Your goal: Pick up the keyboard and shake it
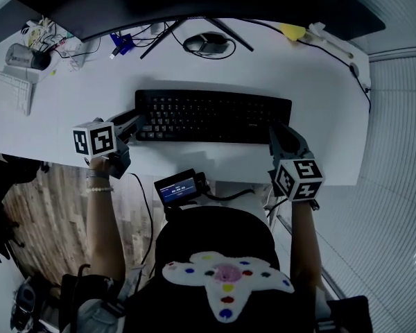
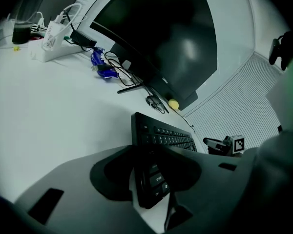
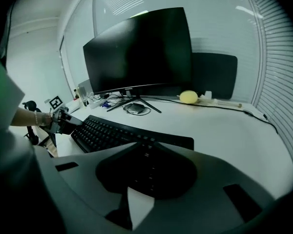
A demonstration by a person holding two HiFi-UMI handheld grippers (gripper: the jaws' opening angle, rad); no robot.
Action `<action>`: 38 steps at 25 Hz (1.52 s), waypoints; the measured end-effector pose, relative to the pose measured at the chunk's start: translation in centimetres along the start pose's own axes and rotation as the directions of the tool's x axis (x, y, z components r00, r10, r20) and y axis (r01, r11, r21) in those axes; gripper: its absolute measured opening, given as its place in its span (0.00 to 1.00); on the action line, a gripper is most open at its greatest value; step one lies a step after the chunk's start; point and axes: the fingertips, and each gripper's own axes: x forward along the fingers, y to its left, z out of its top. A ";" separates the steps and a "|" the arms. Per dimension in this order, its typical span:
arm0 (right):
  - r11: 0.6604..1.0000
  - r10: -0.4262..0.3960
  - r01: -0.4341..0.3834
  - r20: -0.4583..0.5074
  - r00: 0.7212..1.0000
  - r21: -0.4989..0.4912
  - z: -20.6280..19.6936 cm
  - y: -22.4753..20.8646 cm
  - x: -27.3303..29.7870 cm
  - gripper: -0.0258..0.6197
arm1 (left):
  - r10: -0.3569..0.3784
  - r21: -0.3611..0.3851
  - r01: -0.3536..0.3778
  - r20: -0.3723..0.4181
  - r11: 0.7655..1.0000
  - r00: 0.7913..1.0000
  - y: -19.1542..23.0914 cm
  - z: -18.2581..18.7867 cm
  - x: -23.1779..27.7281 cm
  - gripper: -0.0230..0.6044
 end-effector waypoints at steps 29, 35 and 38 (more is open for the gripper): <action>0.895 0.293 -0.194 -0.201 0.935 0.402 -4.8 -9.7 3.2 0.45 | 0.046 0.011 -0.046 0.038 0.999 0.998 -2.6 0.5 0.9 0.29; 0.890 0.296 -0.194 -0.196 0.935 0.413 -4.5 -9.8 3.7 0.41 | 0.103 0.020 -0.104 0.034 0.994 0.994 -2.0 0.2 1.1 0.29; 0.891 0.289 -0.192 -0.188 0.939 0.412 -4.2 -9.5 4.0 0.37 | 0.104 0.013 -0.105 0.034 0.994 0.994 -1.9 0.0 0.8 0.29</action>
